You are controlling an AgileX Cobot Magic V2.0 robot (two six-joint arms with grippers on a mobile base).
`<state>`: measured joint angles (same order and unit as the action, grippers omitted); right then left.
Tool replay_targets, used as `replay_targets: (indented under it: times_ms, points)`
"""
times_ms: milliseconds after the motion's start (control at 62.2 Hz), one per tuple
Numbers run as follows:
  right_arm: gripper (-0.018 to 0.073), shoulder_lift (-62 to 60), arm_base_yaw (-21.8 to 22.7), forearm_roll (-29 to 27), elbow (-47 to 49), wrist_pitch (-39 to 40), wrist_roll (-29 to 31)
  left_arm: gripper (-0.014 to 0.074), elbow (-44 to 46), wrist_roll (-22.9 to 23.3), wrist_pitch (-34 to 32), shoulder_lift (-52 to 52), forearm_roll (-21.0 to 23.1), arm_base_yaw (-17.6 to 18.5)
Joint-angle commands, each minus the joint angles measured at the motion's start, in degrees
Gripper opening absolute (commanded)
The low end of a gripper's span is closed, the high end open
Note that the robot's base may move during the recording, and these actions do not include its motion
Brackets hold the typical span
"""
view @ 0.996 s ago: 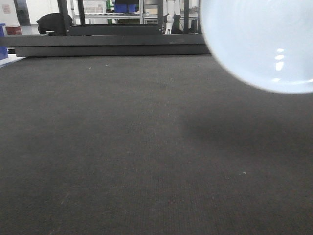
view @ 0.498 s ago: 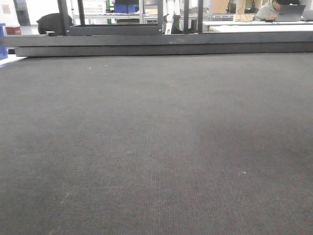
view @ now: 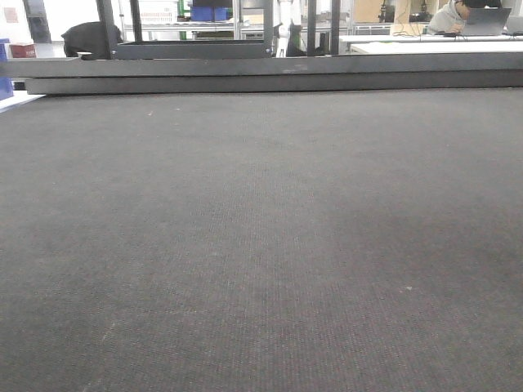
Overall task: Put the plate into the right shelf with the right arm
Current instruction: 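Hold the plate in the right gripper while the base turns away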
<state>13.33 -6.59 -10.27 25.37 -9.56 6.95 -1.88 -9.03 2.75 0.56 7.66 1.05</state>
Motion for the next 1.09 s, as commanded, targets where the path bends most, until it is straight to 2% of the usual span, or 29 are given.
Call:
replay_targets:
  times_ms: [0,1077]
  points:
    - [0.0056,0.4,0.3,-0.3,1.6,5.7,0.4,-0.0128,-0.6,0.4,-5.2,0.6,0.5,0.1]
    - [0.0056,0.4,0.3,-0.3,1.6,5.7,0.4,-0.0128,-0.6,0.4,-5.2,0.6,0.5,0.1]
